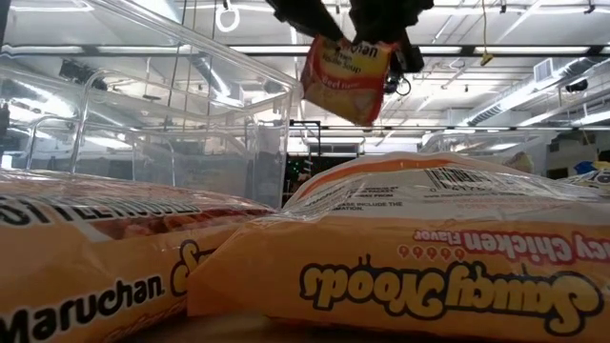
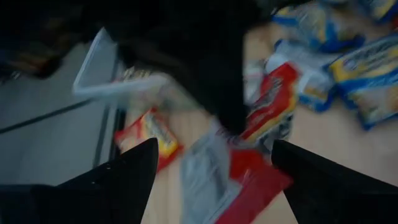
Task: Sort Maruchan noodles
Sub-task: Put the orange noodle pack into the top left transparent bin
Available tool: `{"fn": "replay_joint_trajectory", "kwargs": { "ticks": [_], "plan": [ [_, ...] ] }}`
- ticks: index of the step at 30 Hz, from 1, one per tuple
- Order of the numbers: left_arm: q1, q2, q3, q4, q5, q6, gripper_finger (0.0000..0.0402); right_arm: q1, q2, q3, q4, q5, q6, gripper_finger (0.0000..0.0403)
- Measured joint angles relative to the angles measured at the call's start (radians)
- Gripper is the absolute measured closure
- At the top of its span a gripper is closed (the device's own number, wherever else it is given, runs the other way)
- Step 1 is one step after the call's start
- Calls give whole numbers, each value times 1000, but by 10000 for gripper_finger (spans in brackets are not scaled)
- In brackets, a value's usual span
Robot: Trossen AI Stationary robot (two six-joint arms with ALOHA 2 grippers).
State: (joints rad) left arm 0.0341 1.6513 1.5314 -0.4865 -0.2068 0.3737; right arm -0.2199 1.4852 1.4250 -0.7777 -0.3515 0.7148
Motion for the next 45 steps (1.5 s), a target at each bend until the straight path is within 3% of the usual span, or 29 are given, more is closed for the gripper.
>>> {"fn": "replay_joint_trajectory", "kwargs": {
  "ticks": [10,19,31,45],
  "plan": [
    [-11,61,0,-141,-28,91,86,-14,89,-2,48,17,14,400],
    [-3,107,2,-118,-123,115,90,-47,85,-4,29,23,-32,400],
    [5,114,1,-63,-137,181,169,-48,100,-3,82,9,-41,400],
    [5,115,0,-156,-205,155,202,-52,100,3,77,-33,-90,400]
  ]
}}
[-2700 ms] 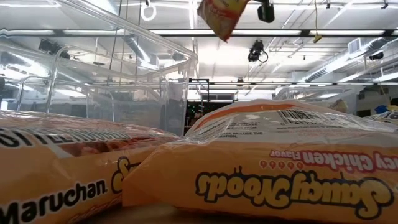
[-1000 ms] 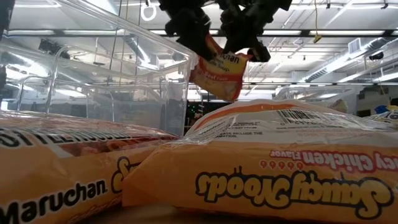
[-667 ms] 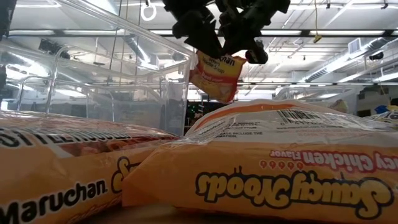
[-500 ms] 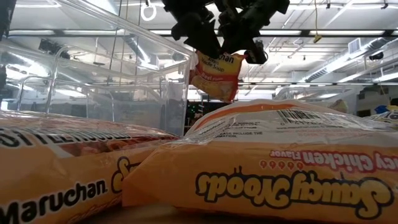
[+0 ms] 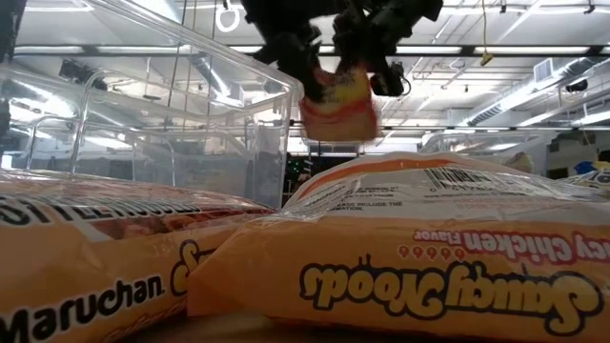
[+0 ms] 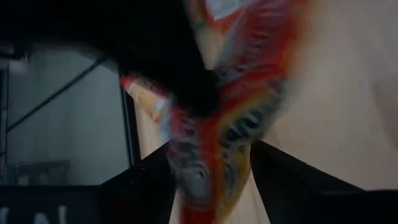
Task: Sort Maruchan noodles
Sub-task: Put the orange noodle pack into the top left transparent bin
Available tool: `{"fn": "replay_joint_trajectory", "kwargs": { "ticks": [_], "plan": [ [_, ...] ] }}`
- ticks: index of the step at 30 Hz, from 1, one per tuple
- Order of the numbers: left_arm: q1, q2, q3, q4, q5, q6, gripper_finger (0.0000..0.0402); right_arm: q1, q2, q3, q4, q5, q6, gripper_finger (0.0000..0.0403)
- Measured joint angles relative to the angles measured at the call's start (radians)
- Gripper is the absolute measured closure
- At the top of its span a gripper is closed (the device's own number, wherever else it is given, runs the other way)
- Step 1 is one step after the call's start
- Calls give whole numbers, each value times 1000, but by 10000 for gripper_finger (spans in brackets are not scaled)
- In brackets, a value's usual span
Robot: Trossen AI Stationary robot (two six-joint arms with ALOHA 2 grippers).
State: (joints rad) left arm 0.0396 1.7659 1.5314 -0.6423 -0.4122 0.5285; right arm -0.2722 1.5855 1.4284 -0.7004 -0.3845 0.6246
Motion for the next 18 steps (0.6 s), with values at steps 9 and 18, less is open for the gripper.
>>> {"fn": "replay_joint_trajectory", "kwargs": {
  "ticks": [9,18],
  "plan": [
    [26,-1,-2,-17,-3,-72,166,-1,-4,-1,29,-54,7,400],
    [30,-2,-1,-15,118,-14,178,0,-4,-2,30,-35,8,400]
  ]
}}
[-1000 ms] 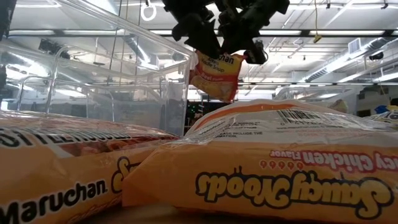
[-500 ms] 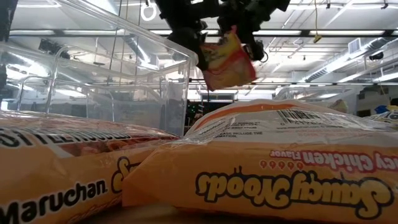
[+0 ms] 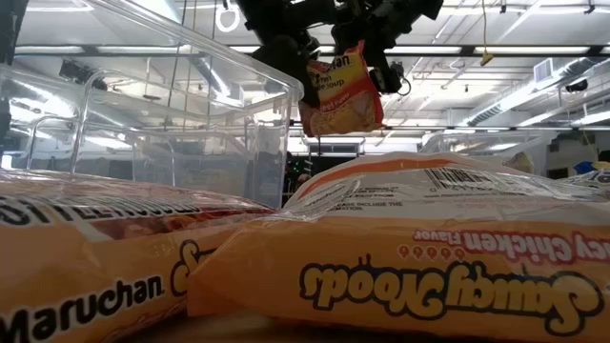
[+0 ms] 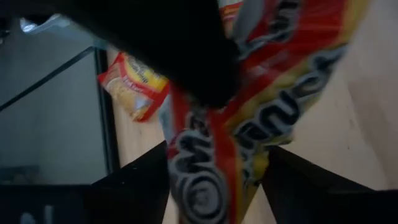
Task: Sort Maruchan noodles
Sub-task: Put the orange noodle pack into the top left transparent bin
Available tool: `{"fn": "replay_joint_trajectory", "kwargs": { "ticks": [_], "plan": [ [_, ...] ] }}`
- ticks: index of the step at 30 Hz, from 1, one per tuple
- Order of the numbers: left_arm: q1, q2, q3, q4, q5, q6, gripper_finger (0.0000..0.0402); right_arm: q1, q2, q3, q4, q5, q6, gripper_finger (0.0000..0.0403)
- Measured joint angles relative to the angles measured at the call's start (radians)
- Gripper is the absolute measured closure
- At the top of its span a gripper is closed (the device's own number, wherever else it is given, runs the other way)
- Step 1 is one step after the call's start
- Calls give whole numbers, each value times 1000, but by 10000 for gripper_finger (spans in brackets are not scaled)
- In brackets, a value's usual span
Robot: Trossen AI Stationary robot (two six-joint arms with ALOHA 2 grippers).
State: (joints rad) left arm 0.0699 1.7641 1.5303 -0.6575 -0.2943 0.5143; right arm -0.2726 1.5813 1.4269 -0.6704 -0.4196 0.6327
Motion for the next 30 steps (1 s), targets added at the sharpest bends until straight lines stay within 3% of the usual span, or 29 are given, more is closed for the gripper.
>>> {"fn": "replay_joint_trajectory", "kwargs": {
  "ticks": [8,16,23,30],
  "plan": [
    [0,-2,0,-3,-2,-5,278,-1,0,-1,13,16,-25,395],
    [-1,-27,1,-99,2,-59,278,2,-6,-2,35,37,-88,325],
    [31,-143,1,-234,-24,-87,278,-29,-113,-2,22,122,-130,257],
    [159,-316,2,-412,-26,-134,278,-39,-270,-2,8,250,-147,243]
  ]
}}
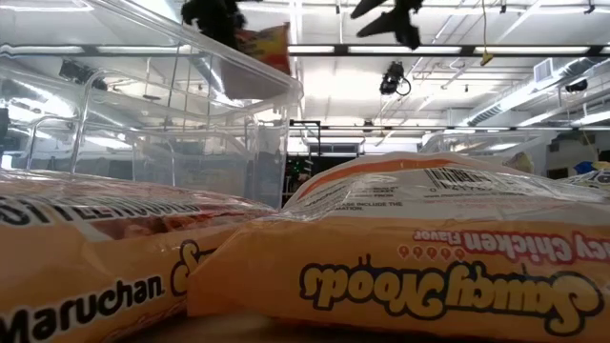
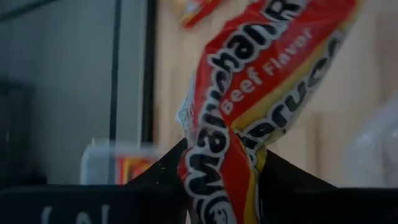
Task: Sort Maruchan noodles
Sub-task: Put the orange noodle pack into the top left transparent bin
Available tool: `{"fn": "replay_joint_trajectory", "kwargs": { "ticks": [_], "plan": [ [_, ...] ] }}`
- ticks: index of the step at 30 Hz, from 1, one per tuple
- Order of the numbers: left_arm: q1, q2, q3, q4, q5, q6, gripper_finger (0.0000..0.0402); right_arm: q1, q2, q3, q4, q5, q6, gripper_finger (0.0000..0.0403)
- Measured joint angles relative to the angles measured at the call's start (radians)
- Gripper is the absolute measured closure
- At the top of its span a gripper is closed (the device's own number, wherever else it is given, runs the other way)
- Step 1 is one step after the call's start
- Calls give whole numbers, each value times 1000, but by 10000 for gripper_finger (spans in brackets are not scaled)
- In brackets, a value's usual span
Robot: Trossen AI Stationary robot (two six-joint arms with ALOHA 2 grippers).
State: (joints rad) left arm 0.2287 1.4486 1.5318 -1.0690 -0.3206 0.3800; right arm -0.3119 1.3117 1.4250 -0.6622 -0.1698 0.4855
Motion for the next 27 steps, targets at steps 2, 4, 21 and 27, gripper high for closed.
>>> {"fn": "replay_joint_trajectory", "kwargs": {
  "ticks": [2,4,21,27],
  "plan": [
    [61,-38,0,-44,-1,-4,278,1,-39,0,-13,31,5,244],
    [132,-67,0,-58,-1,-7,278,5,-73,0,-33,50,4,244],
    [528,75,-1,-252,239,49,278,138,-151,0,-229,155,64,244],
    [559,147,0,-217,276,22,278,156,-151,0,-230,184,62,244]
  ]
}}
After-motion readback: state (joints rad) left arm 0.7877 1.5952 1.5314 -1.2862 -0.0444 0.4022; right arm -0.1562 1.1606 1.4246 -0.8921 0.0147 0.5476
